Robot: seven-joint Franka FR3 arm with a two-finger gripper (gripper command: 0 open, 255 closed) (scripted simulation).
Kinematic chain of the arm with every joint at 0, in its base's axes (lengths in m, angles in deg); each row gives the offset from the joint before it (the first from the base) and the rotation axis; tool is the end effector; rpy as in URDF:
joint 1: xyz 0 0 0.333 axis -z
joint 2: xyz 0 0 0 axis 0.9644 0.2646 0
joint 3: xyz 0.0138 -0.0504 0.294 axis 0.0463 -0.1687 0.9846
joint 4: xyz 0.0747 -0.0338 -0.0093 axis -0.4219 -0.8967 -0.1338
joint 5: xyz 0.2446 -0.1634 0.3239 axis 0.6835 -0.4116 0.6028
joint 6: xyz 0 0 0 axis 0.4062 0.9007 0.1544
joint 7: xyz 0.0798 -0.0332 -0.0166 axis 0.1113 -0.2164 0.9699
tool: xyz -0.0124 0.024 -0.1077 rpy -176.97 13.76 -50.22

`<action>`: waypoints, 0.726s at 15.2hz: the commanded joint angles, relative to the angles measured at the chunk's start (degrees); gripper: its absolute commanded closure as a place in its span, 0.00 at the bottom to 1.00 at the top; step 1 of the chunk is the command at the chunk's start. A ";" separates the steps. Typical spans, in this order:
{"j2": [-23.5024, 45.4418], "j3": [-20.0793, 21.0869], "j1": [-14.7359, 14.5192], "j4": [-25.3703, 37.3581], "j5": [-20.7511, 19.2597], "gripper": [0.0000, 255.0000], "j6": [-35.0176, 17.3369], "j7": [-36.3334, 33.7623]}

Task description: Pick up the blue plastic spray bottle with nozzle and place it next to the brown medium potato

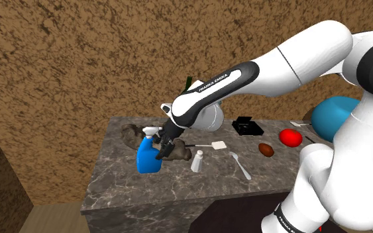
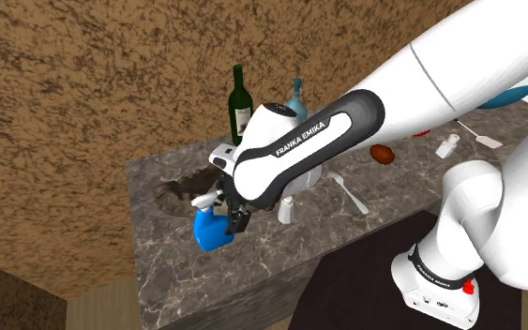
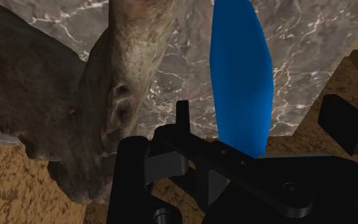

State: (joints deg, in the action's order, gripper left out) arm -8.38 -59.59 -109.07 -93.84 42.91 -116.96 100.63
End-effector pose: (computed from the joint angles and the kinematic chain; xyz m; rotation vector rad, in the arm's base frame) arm 0.4940 0.1954 0.2561 -2.4837 -1.4032 -0.5911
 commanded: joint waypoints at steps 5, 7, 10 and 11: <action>2.50 0.57 -0.16 1.02 3.25 0.00 -1.14 2.60; 2.50 0.57 -0.16 1.02 3.25 0.00 -1.14 2.60; 2.49 0.56 -0.16 1.02 3.23 1.00 -1.13 2.59; 2.49 0.56 -0.16 1.02 3.23 1.00 -1.13 2.59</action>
State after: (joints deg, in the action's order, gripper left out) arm -5.90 -59.03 -109.23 -92.81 46.14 -118.09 103.21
